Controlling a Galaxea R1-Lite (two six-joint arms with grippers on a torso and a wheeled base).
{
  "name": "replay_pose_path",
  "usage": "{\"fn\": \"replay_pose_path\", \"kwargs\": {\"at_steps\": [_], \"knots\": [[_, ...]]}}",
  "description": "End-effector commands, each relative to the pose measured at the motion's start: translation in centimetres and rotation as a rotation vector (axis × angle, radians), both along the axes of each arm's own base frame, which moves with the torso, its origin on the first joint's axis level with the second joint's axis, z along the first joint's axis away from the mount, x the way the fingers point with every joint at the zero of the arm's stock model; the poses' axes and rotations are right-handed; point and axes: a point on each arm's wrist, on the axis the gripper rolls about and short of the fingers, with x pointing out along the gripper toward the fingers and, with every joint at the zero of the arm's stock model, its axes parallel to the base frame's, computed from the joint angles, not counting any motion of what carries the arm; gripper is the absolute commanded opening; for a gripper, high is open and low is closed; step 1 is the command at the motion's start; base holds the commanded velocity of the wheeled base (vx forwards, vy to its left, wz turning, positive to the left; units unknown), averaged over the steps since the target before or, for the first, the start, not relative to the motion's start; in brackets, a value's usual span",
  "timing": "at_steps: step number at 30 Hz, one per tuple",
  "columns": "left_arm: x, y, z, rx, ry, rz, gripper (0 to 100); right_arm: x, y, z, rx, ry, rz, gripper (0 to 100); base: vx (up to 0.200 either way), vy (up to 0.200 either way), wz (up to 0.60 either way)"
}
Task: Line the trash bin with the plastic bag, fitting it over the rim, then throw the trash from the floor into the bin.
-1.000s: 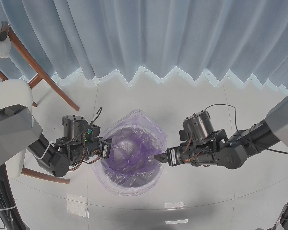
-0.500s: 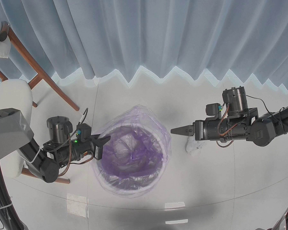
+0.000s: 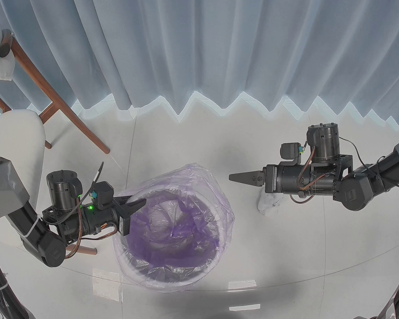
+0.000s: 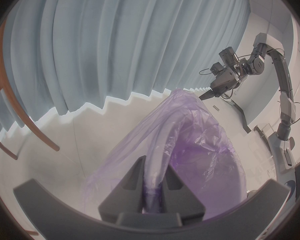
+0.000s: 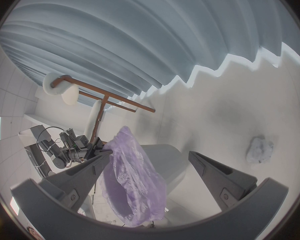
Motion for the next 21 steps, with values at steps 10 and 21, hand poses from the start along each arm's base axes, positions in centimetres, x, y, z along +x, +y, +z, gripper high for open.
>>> {"fn": "replay_pose_path", "kwargs": {"at_steps": [10,21], "knots": [[-0.4,-0.8,0.3,0.000,-0.009,-0.011,0,-0.4,3.3,-1.9,0.053,-0.024,0.068,100,0.000,0.000,0.00],[-0.7,-1.3,0.3,-0.001,-0.013,-0.026,0,-0.9,5.4,-2.8,0.076,-0.033,0.106,0,0.000,0.000,0.00]]}}
